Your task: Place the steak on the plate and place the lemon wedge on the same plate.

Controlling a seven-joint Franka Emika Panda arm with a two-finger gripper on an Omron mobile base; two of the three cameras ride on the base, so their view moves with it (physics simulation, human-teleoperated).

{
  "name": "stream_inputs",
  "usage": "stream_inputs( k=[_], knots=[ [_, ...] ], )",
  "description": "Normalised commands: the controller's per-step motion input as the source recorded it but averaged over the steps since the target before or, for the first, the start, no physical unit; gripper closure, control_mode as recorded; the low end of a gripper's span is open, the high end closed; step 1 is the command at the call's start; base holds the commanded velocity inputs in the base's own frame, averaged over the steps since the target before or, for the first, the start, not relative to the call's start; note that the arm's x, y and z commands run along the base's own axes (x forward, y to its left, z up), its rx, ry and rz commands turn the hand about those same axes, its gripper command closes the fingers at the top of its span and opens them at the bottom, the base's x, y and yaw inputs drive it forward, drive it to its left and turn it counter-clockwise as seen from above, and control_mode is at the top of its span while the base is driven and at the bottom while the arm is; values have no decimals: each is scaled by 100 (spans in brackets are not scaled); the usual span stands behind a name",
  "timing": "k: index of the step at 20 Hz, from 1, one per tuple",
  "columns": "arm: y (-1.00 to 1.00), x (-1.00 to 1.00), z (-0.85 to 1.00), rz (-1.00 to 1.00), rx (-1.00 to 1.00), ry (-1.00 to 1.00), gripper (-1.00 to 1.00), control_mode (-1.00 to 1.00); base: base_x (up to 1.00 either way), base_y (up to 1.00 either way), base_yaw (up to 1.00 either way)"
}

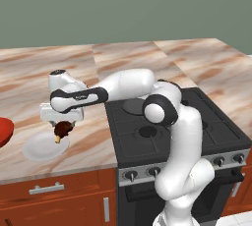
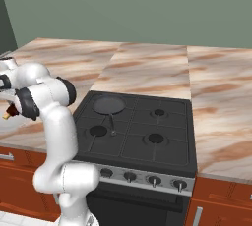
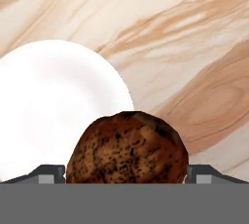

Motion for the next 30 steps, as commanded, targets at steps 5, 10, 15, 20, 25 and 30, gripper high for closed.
stream_inputs(
  k=[5,10,15,20,25,30],
  knots=[
    [17,12,-39,4,0,0,100,-100,0,0,0],
    [15,14,-37,2,0,0,100,-100,0,0,0],
    [23,10,-34,1,0,0,100,-100,0,0,0],
    [12,5,-16,1,0,0,100,-100,0,0,0],
    [0,0,0,0,0,0,-100,-100,0,0,0],
    [0,0,0,0,0,0,-100,-100,0,0,0]
  ],
)
